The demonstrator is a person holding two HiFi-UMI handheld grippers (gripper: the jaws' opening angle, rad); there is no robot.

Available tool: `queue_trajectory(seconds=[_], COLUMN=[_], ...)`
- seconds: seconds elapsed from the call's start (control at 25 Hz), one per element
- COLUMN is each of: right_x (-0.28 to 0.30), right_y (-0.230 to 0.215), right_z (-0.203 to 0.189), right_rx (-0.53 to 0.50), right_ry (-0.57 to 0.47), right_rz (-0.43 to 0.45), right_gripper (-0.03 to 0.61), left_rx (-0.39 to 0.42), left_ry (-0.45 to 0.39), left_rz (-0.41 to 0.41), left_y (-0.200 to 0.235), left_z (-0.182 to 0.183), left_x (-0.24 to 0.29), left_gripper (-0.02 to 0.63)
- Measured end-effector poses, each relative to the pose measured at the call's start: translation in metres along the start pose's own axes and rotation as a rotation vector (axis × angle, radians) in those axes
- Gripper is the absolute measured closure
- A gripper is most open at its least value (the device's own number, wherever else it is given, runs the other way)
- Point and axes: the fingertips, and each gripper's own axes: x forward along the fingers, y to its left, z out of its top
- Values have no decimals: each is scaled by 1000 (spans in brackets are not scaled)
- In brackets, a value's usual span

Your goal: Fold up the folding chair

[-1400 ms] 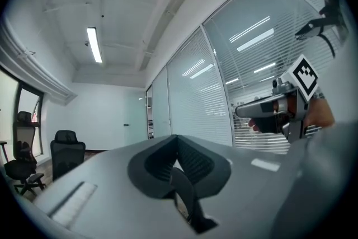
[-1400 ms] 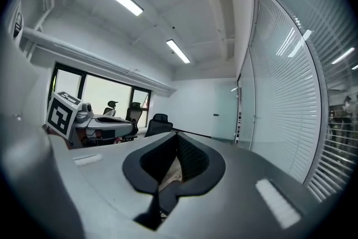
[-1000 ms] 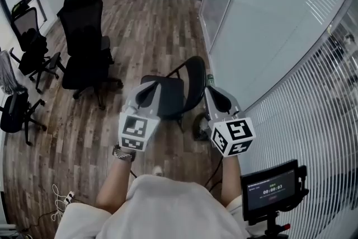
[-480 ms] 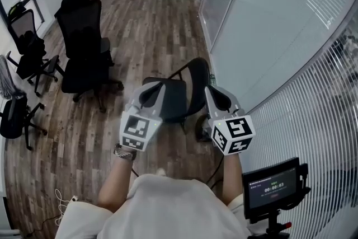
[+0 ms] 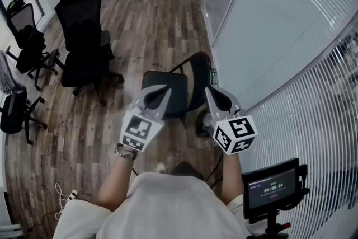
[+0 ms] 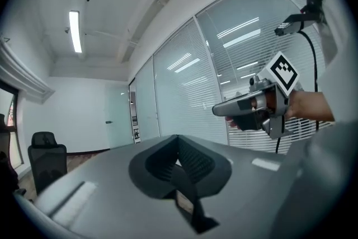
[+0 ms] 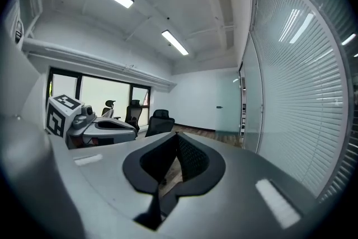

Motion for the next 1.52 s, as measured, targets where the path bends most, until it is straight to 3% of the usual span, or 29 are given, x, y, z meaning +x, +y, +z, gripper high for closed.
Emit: queue_trajectory(seconds=[0.32,0.68,0.96,1.52], right_x=[-1,14,24,63], right_y=[1,-75,-112,-150], right_z=[4,17,-15,-58], right_rx=[-23,-79,-73,-3], right_ry=[-48,-55,33,127], right_rz=[3,42,34,31], right_gripper=[575,575,558,456], left_rx=[-19,-9,-33,-102], left_ry=[3,37,103,186], left_rz=[80,202,293,262], left_y=[9,20,31,40], left_z=[-4,9,-15,-70], left_x=[-9,45,55,96], left_gripper=[615,615,614,546])
